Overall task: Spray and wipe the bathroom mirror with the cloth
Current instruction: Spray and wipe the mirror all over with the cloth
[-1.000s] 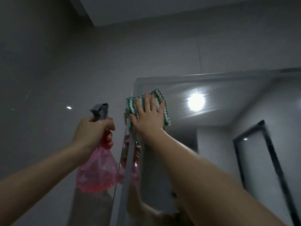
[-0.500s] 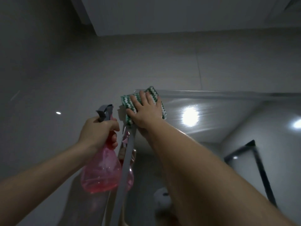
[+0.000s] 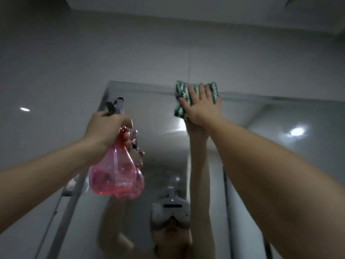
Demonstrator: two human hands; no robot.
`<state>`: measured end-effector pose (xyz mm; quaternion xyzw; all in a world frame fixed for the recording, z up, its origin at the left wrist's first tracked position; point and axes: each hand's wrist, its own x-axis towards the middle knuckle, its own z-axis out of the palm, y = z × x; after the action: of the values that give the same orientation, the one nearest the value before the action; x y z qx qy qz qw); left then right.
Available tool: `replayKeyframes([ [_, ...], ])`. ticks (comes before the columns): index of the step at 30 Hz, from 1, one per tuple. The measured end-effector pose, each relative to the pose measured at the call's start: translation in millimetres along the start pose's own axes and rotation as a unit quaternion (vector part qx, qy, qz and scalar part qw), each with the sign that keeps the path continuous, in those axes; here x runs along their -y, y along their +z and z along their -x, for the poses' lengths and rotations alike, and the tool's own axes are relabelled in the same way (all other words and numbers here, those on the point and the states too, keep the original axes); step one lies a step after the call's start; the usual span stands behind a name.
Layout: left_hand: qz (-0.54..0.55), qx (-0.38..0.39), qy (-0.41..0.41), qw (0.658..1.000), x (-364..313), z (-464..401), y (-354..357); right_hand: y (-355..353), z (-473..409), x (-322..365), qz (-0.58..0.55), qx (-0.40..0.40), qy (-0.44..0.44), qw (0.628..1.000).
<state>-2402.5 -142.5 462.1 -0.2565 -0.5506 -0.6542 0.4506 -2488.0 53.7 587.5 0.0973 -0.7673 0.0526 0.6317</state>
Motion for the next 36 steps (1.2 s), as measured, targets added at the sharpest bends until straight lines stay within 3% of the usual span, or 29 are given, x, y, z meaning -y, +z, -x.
replayKeyframes([
  [15,0.036,0.068,-0.063,0.995,11.3,97.7,222.4,-38.4,80.5,-253.2,0.005,0.018,0.058,0.998],
  [20,0.024,0.088,-0.083,0.992,27.7,127.6,255.2,-42.8,115.1,-306.0,0.007,0.004,0.092,0.996],
  [27,0.006,0.078,-0.1,0.992,29.9,140.4,226.3,-27.0,137.1,-259.2,0.002,-0.002,0.151,0.989],
  [36,0.005,0.051,-0.089,0.995,17.0,121.1,135.0,9.8,149.1,-87.6,0.028,0.002,0.002,1.0],
])
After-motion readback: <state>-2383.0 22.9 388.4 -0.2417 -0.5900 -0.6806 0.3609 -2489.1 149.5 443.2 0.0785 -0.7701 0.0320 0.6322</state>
